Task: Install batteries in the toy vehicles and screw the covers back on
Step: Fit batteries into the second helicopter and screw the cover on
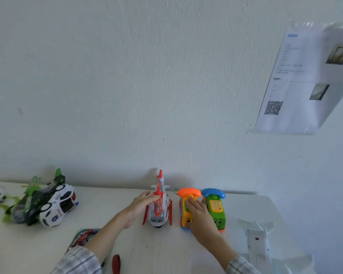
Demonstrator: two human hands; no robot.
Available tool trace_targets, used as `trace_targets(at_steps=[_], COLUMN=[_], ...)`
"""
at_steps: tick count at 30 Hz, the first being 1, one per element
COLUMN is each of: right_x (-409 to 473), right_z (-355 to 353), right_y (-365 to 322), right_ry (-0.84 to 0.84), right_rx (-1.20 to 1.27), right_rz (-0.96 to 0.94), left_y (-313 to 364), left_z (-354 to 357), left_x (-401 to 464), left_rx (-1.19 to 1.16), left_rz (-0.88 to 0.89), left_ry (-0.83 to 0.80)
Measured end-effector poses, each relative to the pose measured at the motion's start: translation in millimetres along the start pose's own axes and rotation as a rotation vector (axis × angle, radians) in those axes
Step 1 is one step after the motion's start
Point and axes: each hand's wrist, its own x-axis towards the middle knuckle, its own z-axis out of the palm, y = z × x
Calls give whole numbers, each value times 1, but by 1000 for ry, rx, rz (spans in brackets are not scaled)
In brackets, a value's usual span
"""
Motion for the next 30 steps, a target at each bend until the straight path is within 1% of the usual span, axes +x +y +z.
trace_targets(at_steps=[4, 8, 11, 14, 18, 21, 23, 25, 27, 29, 30], right_x=[-4, -17, -33, -48, -65, -77, -83, -87, -93, -103, -107], right_z=[-8, -16, -15, -4, 26, 63, 95, 127, 157, 182, 191], right_y=[-2, -22, -54, -102, -174, -235, -268, -289, -310, -325, -331], right_ry=[10, 101, 174, 170, 132, 122, 120, 133, 168, 198, 186], right_rx=[71, 87, 119, 170, 206, 231, 277, 322, 327, 295, 276], right_rz=[22, 45, -21, -134, -275, -413, -490, -570, -634, -740, -781], left_y=[-13, -37, -61, -87, -121, -146, -163, -177, -192, -200, -203], left_z=[-29, -64, -92, -123, -166, -202, -227, -247, -266, -279, -282], left_x=[-32, -80, -120, -157, -205, -239, -255, -263, -270, -274, -276], left_rx=[125, 155, 149, 141, 260, 411, 501, 583, 588, 539, 541], left_rz=[25, 48, 60, 77, 132, 290, 330, 281, 161, 20, -56], left_ry=[17, -38, -38, 17, 220, 434, 607, 795, 928, 965, 949])
